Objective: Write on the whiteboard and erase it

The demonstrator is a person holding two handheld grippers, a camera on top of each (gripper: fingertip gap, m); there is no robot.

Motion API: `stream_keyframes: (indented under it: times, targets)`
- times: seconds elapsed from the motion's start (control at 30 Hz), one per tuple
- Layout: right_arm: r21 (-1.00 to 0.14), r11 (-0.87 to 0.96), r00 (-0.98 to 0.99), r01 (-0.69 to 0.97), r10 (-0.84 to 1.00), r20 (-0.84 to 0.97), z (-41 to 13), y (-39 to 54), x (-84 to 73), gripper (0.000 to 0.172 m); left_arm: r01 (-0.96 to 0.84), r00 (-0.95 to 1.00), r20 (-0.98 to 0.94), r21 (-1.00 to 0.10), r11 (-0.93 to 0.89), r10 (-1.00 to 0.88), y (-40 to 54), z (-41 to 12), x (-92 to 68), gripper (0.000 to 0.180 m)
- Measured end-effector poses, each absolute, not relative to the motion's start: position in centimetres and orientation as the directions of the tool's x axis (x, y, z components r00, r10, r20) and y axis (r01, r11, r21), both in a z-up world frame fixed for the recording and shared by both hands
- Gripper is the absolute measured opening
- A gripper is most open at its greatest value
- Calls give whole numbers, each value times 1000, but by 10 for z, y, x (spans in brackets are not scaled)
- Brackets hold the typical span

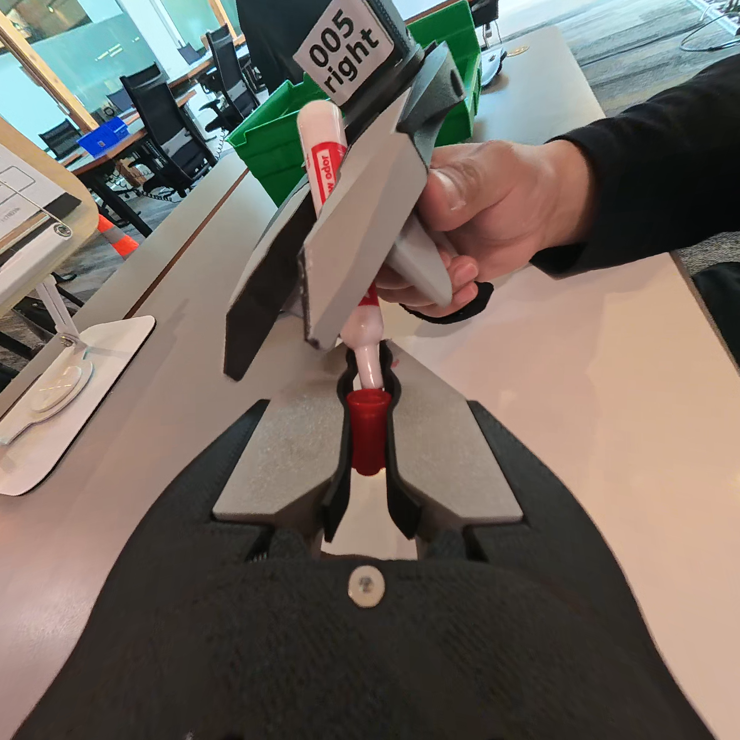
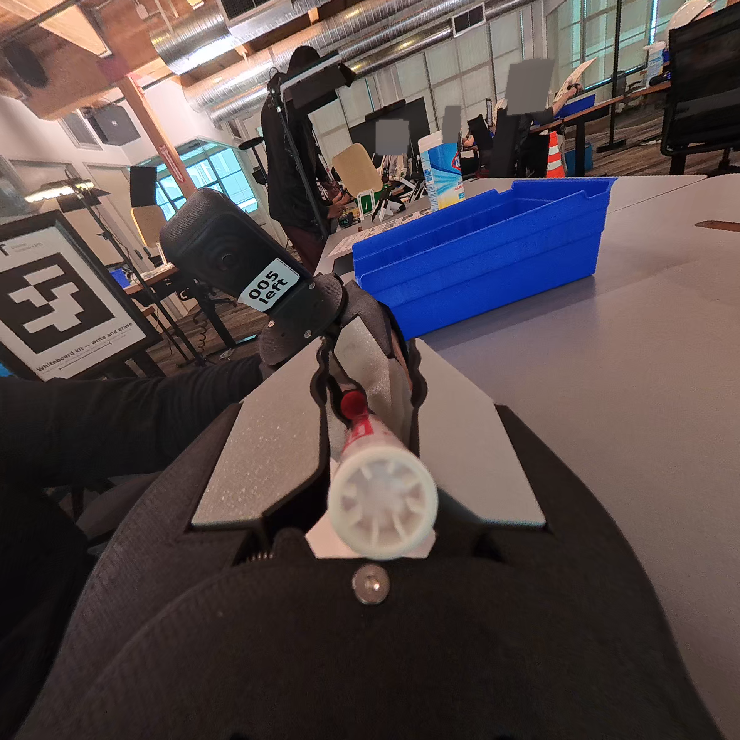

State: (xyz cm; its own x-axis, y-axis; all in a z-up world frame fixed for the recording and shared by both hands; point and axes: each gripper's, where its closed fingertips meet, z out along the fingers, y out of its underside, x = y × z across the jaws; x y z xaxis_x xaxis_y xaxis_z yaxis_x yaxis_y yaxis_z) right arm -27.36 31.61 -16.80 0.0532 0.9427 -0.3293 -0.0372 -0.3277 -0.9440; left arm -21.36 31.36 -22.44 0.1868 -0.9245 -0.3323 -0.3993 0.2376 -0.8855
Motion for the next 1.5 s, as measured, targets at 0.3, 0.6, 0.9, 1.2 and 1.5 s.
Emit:
stream_keyframes:
  times: [0.3, 0.6, 0.9, 1.2, 1.5]
  targets:
    - [-963, -268, 94, 24, 960, -265, -176, 316, -273, 29, -471, 241, -440, -832, 292, -865, 325, -229, -216, 8]
    - [-954, -301, 69, 14, 952, -299, -175, 314, -275, 30, -510, 254, -520, -788, 344, -816, 328, -229, -215, 8]
    - [-964, -261, 117, 45, 960, -254, -177, 317, -272, 28, -531, 252, -505, -786, 318, -826, 332, -236, -219, 8]
    - [-981, -162, 144, 105, 979, -146, -180, 313, -270, 29, -518, 318, -286, -851, 87, -904, 350, -244, -266, 8]
    - [-915, -148, 28, 376, 989, -148, -224, 290, -317, 29, -386, 721, -128, -890, -241, -681, 420, -247, -329, 8]
